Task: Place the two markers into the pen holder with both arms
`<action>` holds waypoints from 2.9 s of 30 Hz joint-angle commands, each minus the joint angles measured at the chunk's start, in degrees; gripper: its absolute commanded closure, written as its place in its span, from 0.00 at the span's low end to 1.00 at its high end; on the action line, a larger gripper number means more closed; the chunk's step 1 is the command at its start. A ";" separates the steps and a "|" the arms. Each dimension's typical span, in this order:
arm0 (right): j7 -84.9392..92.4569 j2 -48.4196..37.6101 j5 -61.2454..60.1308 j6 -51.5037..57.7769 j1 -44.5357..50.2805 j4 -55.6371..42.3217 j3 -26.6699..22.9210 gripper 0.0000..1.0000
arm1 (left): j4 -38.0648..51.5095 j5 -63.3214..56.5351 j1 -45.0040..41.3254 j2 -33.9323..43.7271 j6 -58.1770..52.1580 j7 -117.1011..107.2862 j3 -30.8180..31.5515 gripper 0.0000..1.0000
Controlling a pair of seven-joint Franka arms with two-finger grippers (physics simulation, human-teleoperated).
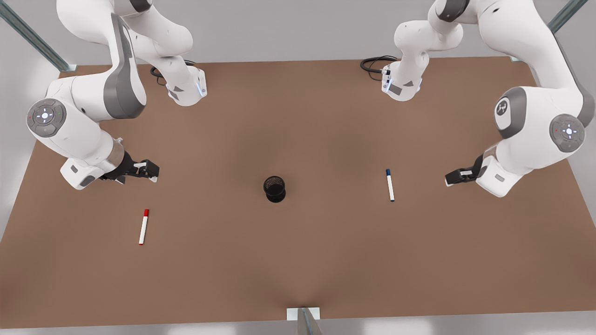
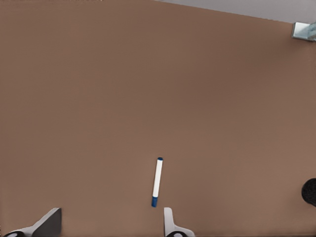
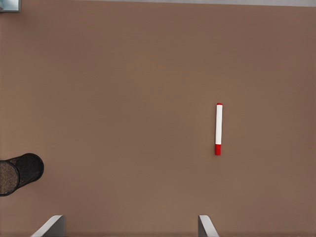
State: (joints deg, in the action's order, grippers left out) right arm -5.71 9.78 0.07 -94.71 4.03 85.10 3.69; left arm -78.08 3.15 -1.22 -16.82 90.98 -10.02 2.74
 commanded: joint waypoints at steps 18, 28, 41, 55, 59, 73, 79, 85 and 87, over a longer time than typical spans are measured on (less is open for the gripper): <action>7.82 23.18 2.56 -21.74 -8.16 -0.55 -0.52 0.00 | -43.39 1.95 -8.01 -5.24 60.81 -15.81 0.25 0.00; 11.51 33.91 1.95 -27.19 -13.08 -2.22 -0.43 0.00 | -44.01 -0.16 -8.72 -9.72 62.04 -12.65 0.25 0.30; 16.79 38.39 2.65 -35.01 -14.31 -1.08 -0.43 0.19 | -44.00 -0.25 -8.63 -11.48 62.04 -8.34 0.07 0.50; 18.19 39.09 2.83 -36.16 -14.75 -0.90 -0.52 0.43 | -44.00 -0.25 -8.45 -12.27 62.04 -6.67 -0.02 0.62; 18.72 39.27 2.83 -37.39 -14.84 -0.11 -0.52 0.45 | -43.83 -0.25 -8.54 -12.27 62.04 -5.97 -0.10 0.64; 18.63 39.18 2.83 -36.86 -14.75 -0.55 -0.35 0.60 | -32.67 -0.07 -8.80 -7.79 43.59 -8.69 -0.63 0.79; 18.63 39.18 2.83 -36.95 -14.75 -0.55 -0.35 0.70 | -27.48 1.95 -12.58 -1.37 36.47 -15.99 2.97 0.79; 18.37 38.74 2.74 -36.51 -14.14 -1.52 0.01 0.72 | -21.68 2.39 -16.36 -1.37 29.52 -22.40 4.20 0.79; 17.84 36.81 2.56 -32.38 -13.70 -2.66 0.36 0.73 | -17.38 4.76 -19.79 -2.07 29.52 -27.23 4.03 0.79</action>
State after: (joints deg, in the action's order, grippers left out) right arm 12.59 46.83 2.46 -130.28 -9.85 82.90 4.25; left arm -96.25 5.75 -20.23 -19.11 124.99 -24.84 6.70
